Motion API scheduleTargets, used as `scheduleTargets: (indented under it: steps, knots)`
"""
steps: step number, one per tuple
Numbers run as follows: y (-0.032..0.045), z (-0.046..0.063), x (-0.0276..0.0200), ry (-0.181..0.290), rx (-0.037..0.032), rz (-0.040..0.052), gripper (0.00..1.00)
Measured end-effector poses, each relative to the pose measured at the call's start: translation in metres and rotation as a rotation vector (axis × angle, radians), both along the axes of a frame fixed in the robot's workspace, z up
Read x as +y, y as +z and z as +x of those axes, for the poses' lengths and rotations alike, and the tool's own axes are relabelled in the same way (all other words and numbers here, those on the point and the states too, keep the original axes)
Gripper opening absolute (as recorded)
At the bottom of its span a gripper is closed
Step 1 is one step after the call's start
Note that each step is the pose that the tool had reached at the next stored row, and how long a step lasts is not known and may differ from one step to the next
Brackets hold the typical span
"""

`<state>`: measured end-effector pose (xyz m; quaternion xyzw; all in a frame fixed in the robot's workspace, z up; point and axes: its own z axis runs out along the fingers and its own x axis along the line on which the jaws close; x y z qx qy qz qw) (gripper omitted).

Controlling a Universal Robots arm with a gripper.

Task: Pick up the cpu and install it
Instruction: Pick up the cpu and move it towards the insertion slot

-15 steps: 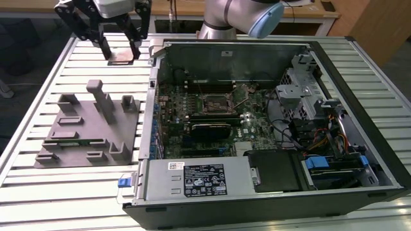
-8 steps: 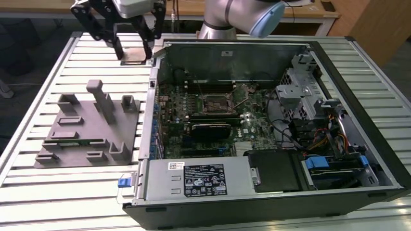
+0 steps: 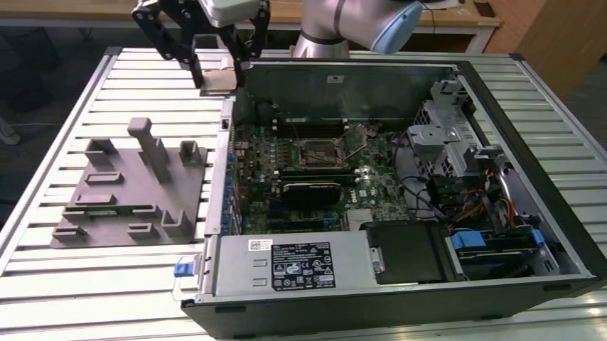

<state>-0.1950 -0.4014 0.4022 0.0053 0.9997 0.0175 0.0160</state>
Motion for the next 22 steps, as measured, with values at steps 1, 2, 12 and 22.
scheduleTargets:
  steps: [1, 2, 12, 22]
  knots:
    - [0.0, 0.003, 0.0, 0.0, 0.0, 0.0, 0.54]
    - [0.0, 0.007, 0.0, 0.0, -0.0001, 0.0001, 0.54]
    - [0.0, 0.04, 0.0, 0.0, 0.0, 0.0, 0.54]
    - [0.0, 0.071, 0.0, 0.0, -0.0001, 0.0, 0.54]
